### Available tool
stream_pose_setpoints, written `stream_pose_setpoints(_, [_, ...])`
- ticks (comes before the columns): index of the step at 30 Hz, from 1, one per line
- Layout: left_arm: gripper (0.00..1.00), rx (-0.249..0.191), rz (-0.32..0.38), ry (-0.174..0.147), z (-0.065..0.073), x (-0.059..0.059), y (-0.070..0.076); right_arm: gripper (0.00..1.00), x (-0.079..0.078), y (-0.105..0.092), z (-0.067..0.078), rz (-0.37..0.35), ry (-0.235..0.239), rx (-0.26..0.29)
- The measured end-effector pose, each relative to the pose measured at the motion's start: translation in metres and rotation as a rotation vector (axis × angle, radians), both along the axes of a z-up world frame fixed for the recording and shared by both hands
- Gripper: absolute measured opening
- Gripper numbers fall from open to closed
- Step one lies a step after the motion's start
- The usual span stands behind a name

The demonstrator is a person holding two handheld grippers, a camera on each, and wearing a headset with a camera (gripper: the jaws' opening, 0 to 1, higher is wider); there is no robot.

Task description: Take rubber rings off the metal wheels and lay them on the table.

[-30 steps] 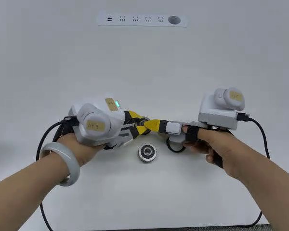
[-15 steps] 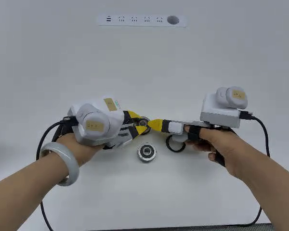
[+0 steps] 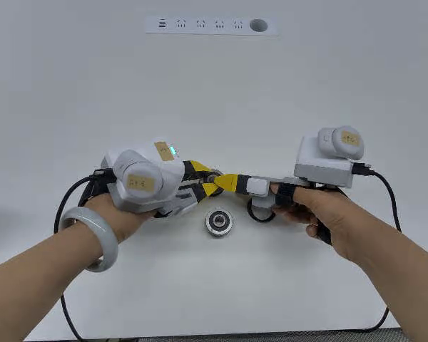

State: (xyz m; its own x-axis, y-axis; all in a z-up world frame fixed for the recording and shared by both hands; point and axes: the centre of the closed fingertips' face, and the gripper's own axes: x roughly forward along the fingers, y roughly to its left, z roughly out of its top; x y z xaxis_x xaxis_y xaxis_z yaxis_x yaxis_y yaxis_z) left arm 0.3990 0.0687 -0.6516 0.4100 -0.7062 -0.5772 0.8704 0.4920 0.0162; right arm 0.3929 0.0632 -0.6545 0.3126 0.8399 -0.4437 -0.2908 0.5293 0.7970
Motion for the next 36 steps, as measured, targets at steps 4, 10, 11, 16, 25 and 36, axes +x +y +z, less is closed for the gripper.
stream_pose_setpoints(4, [0.13,-0.005,0.002,0.000,0.0002,-0.0001,0.0000,0.27,-0.0001,0.0002,0.0029,-0.016,0.052,0.036])
stream_pose_setpoints(10, [0.13,-0.004,-0.002,-0.001,-0.0004,0.0001,0.0000,0.24,-0.0034,0.0007,0.0079,-0.009,0.053,0.043])
stream_pose_setpoints(11, [0.13,-0.004,-0.002,-0.001,-0.0006,0.0001,0.0002,0.22,-0.0038,0.0001,0.0076,-0.009,0.049,0.038])
stream_pose_setpoints(16, [0.13,-0.002,-0.001,-0.001,-0.0009,-0.0002,0.0002,0.14,-0.0042,-0.0032,0.0052,0.002,0.020,0.006])
stream_pose_setpoints(25, [0.13,0.000,-0.003,-0.001,-0.0006,-0.0011,0.0003,0.05,-0.0009,-0.0053,-0.0008,0.007,0.002,-0.029])
stream_pose_setpoints(36, [0.13,0.002,-0.008,-0.002,-0.0004,-0.0014,0.0003,0.02,0.0012,-0.0052,0.0008,0.011,-0.012,-0.032])
